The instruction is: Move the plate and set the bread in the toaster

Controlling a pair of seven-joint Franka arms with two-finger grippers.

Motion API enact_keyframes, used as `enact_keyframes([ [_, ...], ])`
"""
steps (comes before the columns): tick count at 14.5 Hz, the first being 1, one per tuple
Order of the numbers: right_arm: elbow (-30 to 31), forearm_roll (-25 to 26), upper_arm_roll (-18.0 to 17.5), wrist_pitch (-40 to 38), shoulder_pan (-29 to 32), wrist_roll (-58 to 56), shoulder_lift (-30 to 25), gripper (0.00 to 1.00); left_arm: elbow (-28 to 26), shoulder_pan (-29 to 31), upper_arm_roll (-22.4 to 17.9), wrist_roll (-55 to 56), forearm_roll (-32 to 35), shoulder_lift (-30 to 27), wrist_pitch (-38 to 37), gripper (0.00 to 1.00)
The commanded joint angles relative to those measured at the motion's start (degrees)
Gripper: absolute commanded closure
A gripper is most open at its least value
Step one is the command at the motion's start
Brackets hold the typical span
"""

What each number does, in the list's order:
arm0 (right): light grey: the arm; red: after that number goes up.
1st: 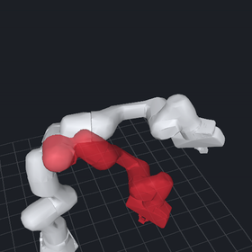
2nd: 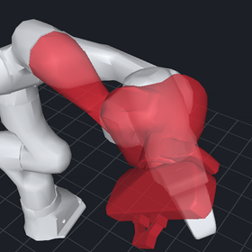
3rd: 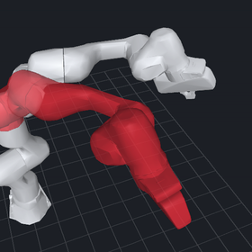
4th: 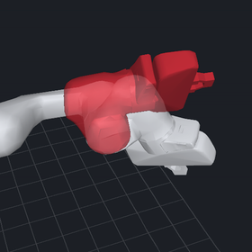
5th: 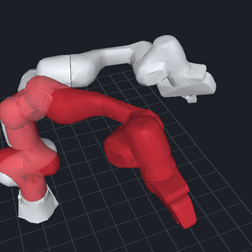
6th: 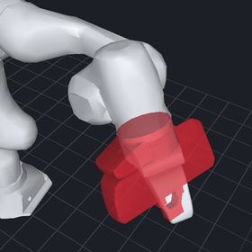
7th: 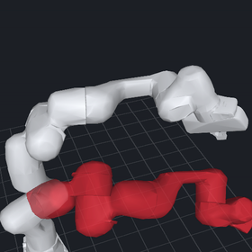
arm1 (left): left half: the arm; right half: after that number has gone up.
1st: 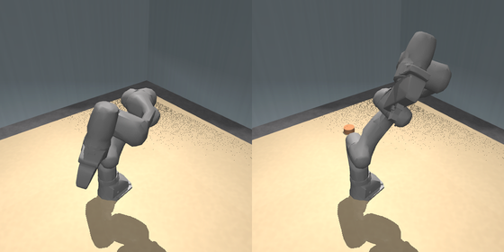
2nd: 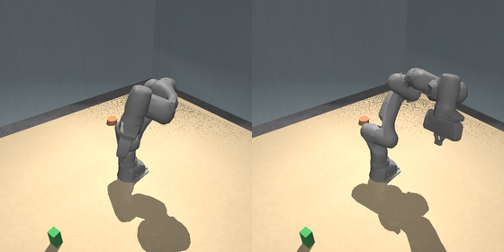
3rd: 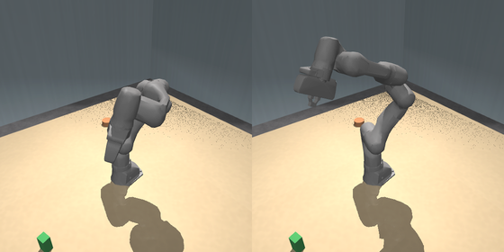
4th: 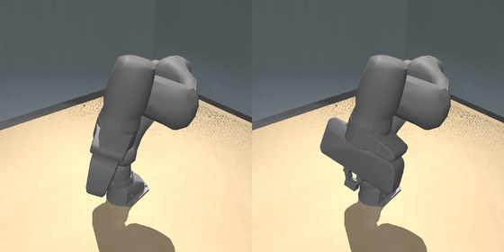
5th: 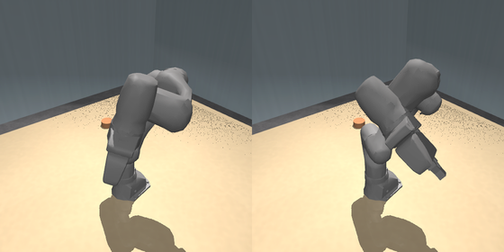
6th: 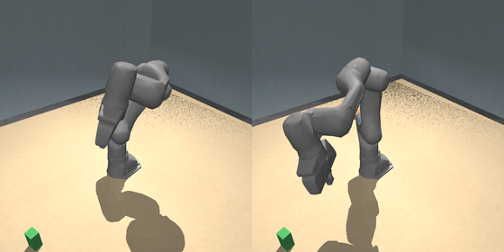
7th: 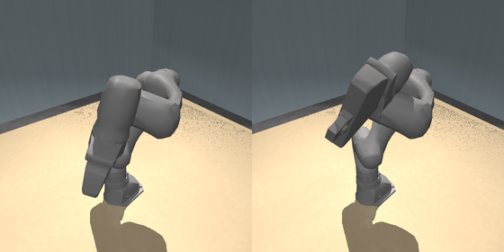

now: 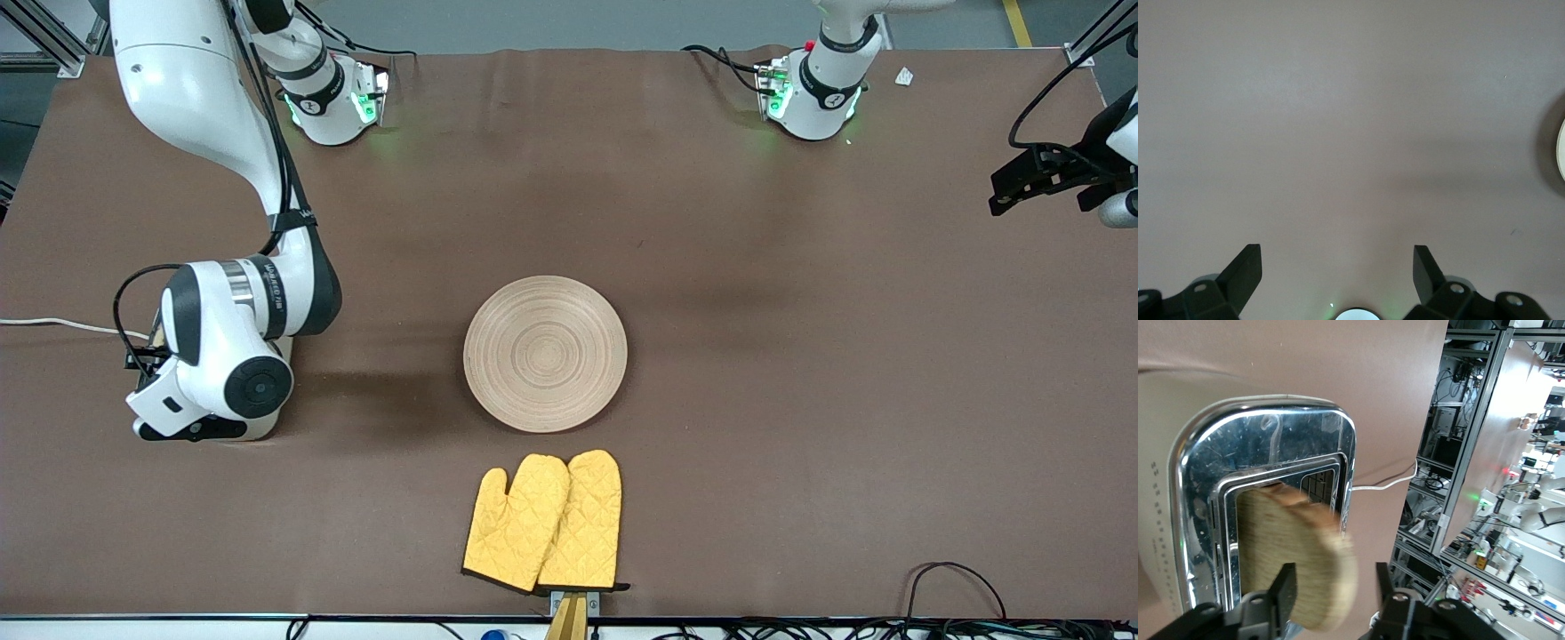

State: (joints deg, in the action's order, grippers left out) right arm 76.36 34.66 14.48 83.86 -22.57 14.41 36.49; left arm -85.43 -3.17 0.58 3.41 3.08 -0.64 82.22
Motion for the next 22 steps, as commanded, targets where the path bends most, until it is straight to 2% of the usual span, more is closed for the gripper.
enact_keyframes([
  [1,-1.11,-5.80,-1.03,-3.34,-0.37,0.27,-5.71,0.00,-0.08,-0.25,-0.31,-0.69,-0.09,-0.23,0.49,0.00],
  [6,-3.23,-19.34,-0.50,-4.23,1.73,-0.08,-14.94,0.00,1.76,-0.60,-0.14,-0.69,-0.35,0.91,0.49,0.00],
  [9,-3.41,-23.58,-0.50,-4.23,4.28,-0.08,-19.68,0.00,1.76,-0.69,-0.14,-0.77,-0.26,0.91,0.49,0.00],
  [12,-3.14,-32.44,-0.50,-4.84,10.42,-3.57,-26.80,0.00,1.85,-0.95,-0.05,-0.86,0.00,0.91,0.49,0.00],
  [15,-2.18,-33.87,-0.59,-7.31,15.18,-13.33,-28.49,0.00,1.85,-1.05,0.04,-0.86,0.18,0.91,0.49,0.00],
  [19,-1.83,-33.70,-0.41,-7.92,17.90,-22.47,-31.03,0.00,1.85,-1.04,0.13,-0.86,0.26,0.91,0.40,0.00],
  [22,6.84,-33.35,-0.68,-6.44,18.00,-23.64,-38.13,0.00,1.85,-1.13,0.30,-1.12,-0.34,0.91,0.22,0.00],
])
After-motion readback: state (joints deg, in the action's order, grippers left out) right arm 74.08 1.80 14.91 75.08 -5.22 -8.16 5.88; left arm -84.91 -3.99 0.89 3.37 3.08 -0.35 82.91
